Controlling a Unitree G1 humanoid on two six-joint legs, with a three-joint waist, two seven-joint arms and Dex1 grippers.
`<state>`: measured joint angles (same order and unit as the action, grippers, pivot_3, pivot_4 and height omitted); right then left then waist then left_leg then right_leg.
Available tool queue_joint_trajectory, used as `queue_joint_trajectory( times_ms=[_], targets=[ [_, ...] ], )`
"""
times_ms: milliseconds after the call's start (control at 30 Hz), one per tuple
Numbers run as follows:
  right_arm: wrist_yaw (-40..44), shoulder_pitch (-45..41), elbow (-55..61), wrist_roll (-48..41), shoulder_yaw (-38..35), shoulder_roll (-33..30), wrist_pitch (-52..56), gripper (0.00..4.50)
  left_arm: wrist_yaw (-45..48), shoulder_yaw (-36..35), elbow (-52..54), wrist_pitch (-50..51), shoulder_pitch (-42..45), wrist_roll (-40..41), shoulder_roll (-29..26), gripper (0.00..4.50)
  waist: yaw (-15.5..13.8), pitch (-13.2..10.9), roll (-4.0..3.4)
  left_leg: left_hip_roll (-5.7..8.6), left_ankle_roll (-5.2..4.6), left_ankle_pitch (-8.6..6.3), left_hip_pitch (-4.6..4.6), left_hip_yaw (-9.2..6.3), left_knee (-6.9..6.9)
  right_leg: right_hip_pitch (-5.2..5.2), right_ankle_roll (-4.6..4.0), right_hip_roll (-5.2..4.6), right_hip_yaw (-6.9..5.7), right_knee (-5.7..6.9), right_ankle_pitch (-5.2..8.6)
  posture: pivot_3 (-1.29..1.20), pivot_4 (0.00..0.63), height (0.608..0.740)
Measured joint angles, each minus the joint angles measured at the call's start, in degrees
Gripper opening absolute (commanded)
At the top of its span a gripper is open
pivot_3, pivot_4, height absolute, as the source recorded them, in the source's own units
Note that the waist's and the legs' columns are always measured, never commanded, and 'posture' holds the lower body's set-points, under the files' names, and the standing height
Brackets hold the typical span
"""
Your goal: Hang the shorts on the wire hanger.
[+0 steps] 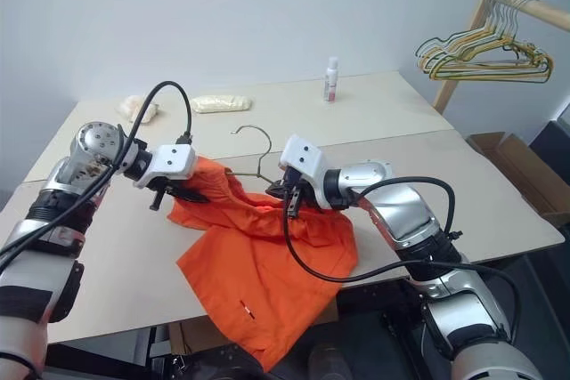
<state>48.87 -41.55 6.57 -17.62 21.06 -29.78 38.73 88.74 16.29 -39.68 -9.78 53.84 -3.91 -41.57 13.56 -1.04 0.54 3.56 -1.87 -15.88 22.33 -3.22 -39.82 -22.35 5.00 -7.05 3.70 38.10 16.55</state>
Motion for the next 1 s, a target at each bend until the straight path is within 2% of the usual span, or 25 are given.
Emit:
queue_joint_trajectory(
  times_ms=[233,267,467,567,933,1000],
  targets=[
    [2.4,1.7,0.1,0.6,-0.7,-1.0,-1.6,0.0,0.3,-2.6,-2.2,0.5,2.9,1.7,-1.1,4.34,0.1,0.0,0.0,0.0,0.0,0.0,-0.01,0.0,0.0,0.01,0.0,0.0,-0.01,0.0,0.0,-0.18,0.0,0.74],
    [2.6,1.8,0.1,0.6,-1.0,-1.3,-1.6,0.0,0.3,-2.7,-2.7,0.5,2.9,1.7,-1.4,4.48,0.1,0.0,0.0,0.0,0.0,0.0,-0.01,0.0,0.0,0.01,0.0,0.0,-0.01,0.0,0.0,-0.17,0.0,0.74],
    [4.4,1.9,1.7,0.5,-2.6,-2.7,-1.6,0.0,-2.7,-2.9,-7.0,-1.8,2.7,0.4,-2.3,4.48,0.0,0.0,0.0,0.0,0.0,0.0,-0.02,-0.01,0.0,0.01,0.0,0.0,-0.02,0.0,0.0,-0.17,0.0,0.74],
    [4.9,1.9,2.0,0.5,-2.9,-2.7,-1.6,0.0,-4.0,-2.9,-9.0,-2.9,2.5,-0.7,-2.0,3.86,-0.1,0.0,0.0,0.01,0.0,0.0,-0.02,-0.01,0.0,0.02,0.0,0.0,-0.02,0.0,0.0,-0.19,0.0,0.74],
    [6.1,2.5,3.1,0.5,-3.9,-3.8,-1.5,0.0,-7.5,-2.6,-15.4,-7.4,3.3,-3.8,-0.8,0.17,-0.1,0.0,0.01,0.01,0.0,0.0,0.0,-0.01,0.0,0.01,0.0,-0.01,-0.04,0.0,0.0,-0.18,0.0,0.74],
    [6.2,2.7,3.2,0.5,-3.9,-4.2,-1.4,0.0,-7.8,-2.6,-16.1,-7.6,4.1,-4.1,-0.9,0.05,-0.1,0.0,0.01,0.02,0.0,0.0,0.0,-0.01,0.0,0.01,0.0,-0.01,-0.05,0.0,0.0,-0.18,0.0,0.74]
  ],
)
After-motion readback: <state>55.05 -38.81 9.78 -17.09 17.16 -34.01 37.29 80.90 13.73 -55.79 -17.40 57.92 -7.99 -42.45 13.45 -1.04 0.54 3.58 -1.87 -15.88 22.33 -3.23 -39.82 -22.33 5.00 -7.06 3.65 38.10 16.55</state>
